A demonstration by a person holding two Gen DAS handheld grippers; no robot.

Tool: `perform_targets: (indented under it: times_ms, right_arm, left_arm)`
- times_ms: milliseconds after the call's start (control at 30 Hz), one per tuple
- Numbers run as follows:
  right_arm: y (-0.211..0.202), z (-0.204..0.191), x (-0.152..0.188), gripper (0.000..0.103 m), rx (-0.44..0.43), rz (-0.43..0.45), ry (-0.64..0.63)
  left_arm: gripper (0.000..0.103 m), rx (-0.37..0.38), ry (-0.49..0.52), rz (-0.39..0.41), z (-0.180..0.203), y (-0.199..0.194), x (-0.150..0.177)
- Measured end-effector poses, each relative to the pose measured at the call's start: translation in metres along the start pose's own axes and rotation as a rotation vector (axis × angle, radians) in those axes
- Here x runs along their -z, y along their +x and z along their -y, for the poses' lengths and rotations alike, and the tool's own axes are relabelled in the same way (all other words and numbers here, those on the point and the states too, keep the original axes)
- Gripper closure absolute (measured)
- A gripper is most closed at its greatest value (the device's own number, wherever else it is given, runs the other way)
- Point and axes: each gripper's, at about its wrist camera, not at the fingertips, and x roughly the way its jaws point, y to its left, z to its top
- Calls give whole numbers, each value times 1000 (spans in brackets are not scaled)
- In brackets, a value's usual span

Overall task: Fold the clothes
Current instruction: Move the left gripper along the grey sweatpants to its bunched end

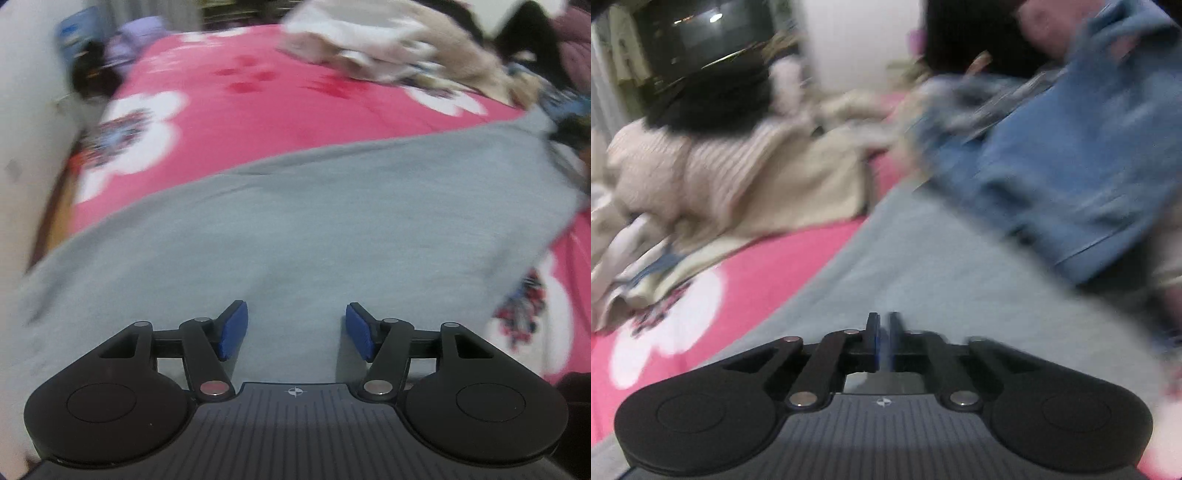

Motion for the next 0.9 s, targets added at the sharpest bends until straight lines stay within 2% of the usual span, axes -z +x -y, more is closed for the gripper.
perform_targets:
  times_ms: [100, 133, 200, 267, 367, 467, 600, 733, 833, 900]
  right_arm:
    - [-42, -20, 2, 95, -81, 85, -154]
    - [-55, -34, 5, 95, -137, 108, -207]
    - [-88, -65, 16, 92, -304, 122, -304]
    - [-120, -103, 36, 87, -500, 106, -421]
    - [-157, -164, 70, 87, -777, 45, -570]
    - [-173, -217, 111, 87, -977, -56, -610]
    - [-189, -279, 160, 87, -1116, -155, -636]
    - [-208, -319, 203, 85, -1218, -205, -705]
    - [-222, -336, 229, 85, -1268, -186, -815]
    - [-227, -345, 248, 86, -1231, -157, -916]
  left_arm:
    - [44, -57, -144, -17, -42, -10, 1]
    - [44, -63, -203, -18, -56, -15, 3]
    - [44, -76, -307, 2, -79, -28, 10]
    - [44, -83, -395, 37, -97, -43, 19]
    - [43, -65, -543, 88, -122, -60, 36]
    - [43, -26, -697, 109, -139, -65, 59]
    - [42, 32, -856, 96, -154, -62, 88]
    - [41, 109, -968, 92, -166, -54, 110]
    - [37, 158, -1044, 105, -172, -44, 120]
    - [37, 174, -1094, 119, -175, -37, 122]
